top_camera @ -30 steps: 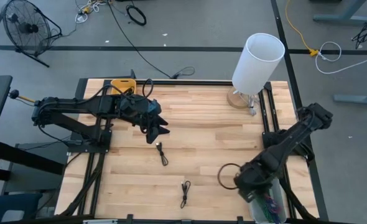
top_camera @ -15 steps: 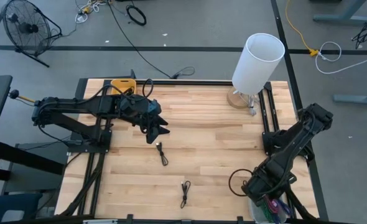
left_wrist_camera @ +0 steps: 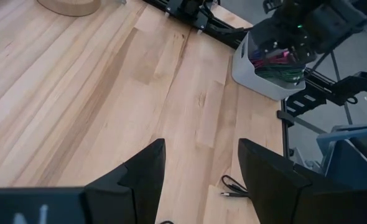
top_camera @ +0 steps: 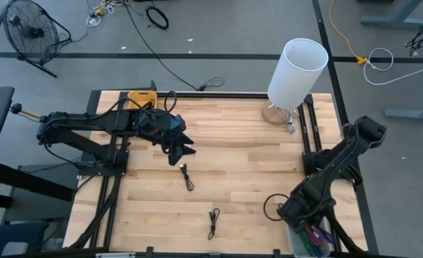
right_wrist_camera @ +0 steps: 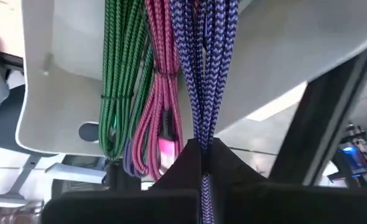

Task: Pick & Place USB Port
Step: Put the violet charger cable into the gray bin, then put the black charger cable into the yellow bin

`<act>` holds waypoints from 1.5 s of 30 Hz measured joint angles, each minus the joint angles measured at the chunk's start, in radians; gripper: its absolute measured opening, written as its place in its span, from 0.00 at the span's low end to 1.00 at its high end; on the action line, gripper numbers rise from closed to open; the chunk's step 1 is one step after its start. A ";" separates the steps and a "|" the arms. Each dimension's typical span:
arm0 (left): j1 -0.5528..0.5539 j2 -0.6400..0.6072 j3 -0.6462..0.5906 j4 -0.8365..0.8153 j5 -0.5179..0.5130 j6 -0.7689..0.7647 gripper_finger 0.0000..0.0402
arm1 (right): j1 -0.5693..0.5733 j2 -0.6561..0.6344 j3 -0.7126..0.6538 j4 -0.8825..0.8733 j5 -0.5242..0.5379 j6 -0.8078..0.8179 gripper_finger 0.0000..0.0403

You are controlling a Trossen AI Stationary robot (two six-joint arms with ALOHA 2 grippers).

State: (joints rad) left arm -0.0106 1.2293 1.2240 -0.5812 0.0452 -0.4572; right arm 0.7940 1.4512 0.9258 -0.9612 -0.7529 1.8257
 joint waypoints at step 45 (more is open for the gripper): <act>0.000 0.000 0.000 0.000 -0.008 0.000 0.51 | -0.085 -0.316 -0.078 0.414 0.585 -0.182 0.21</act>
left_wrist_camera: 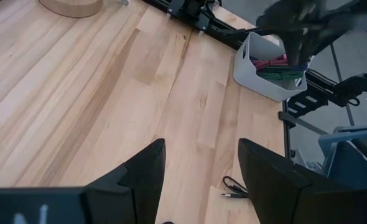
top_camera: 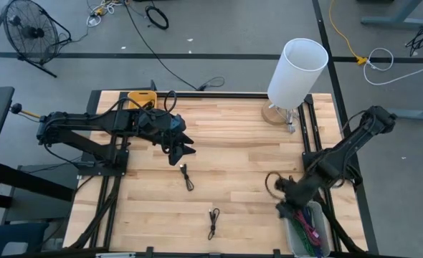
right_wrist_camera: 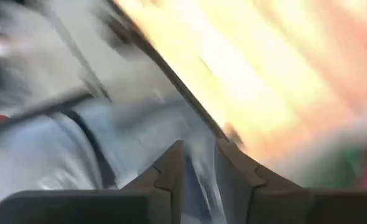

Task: Pick & Place USB Port
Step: Put the black charger cable into the yellow bin

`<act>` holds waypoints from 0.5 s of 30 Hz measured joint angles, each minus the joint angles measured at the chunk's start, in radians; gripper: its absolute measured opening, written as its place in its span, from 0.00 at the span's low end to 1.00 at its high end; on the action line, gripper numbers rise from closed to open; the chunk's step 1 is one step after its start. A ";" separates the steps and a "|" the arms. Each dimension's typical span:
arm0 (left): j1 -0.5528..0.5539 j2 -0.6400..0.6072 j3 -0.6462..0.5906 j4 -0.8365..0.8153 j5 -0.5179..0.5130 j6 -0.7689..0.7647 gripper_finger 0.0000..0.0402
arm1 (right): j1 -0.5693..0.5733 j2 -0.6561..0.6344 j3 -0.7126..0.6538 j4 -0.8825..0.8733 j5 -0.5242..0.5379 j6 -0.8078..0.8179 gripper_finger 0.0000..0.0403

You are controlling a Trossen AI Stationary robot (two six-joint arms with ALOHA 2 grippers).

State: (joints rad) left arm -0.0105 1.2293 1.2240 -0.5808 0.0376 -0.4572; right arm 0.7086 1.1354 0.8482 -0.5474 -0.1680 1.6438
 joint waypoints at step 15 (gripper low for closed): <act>0.000 0.001 0.000 0.004 -0.008 0.001 0.51 | -0.120 -0.117 0.003 0.868 0.932 -1.350 0.21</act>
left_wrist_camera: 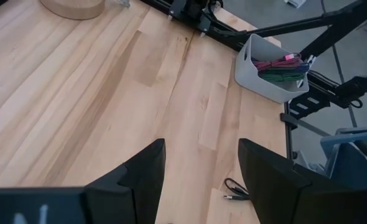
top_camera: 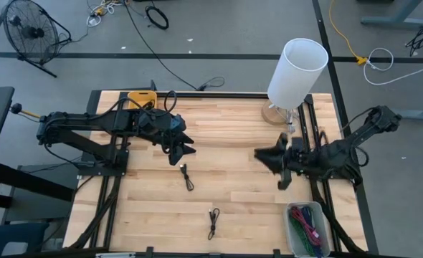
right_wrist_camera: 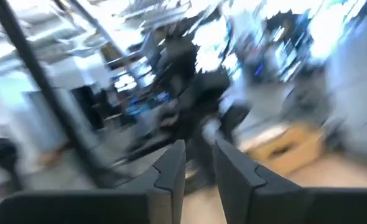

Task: Pick & Place USB Port
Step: Put the black charger cable into the yellow bin

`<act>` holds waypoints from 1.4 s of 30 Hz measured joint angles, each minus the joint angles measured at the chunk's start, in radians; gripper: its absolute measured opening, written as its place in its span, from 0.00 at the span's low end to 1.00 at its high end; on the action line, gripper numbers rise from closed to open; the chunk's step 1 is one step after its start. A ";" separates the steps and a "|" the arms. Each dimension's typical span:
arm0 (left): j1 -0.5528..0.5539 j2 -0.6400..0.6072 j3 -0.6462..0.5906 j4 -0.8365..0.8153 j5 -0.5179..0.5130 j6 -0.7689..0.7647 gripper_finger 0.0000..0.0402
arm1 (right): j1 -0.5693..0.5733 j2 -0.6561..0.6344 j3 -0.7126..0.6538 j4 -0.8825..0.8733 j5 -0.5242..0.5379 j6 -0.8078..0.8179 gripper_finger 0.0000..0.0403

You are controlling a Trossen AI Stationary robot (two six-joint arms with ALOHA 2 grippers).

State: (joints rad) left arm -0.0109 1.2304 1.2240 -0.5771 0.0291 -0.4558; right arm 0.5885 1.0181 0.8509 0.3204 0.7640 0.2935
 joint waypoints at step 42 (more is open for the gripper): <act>-0.112 0.341 0.000 -0.357 0.018 -0.816 0.51 | -0.084 0.002 -0.002 0.054 -0.020 -0.171 0.21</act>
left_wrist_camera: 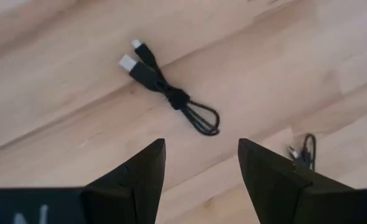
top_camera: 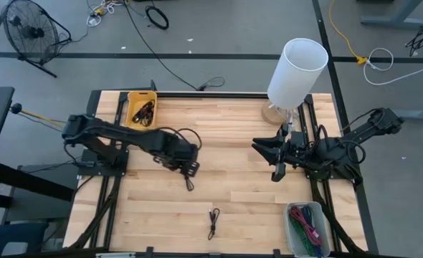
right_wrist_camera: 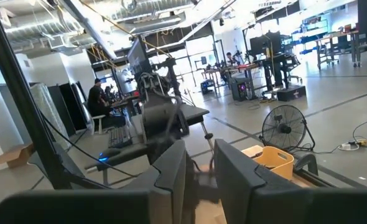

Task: Pick & Place USB Port
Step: Put the black charger cable into the yellow bin

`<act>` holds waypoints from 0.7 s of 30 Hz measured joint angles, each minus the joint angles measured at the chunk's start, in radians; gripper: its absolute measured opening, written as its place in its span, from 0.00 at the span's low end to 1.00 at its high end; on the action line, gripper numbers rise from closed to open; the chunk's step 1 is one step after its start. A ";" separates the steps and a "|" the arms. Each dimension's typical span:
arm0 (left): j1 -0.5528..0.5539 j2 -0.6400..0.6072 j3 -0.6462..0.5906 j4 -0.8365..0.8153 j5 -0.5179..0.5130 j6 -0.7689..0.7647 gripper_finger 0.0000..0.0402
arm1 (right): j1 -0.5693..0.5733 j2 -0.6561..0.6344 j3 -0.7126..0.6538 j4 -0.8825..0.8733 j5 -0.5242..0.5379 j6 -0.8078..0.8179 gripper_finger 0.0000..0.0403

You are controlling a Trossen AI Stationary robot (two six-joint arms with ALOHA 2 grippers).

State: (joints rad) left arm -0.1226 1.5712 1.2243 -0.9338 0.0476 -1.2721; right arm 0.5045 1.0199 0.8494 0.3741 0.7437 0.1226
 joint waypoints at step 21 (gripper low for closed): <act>0.002 0.281 -0.007 0.066 0.114 -0.048 0.51 | 0.000 0.000 0.000 -0.020 0.000 -0.003 0.21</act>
State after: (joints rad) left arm -0.1209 1.8524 1.2171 -0.8675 0.1621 -1.3198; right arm 0.5045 1.0199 0.8494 0.3544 0.7437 0.1200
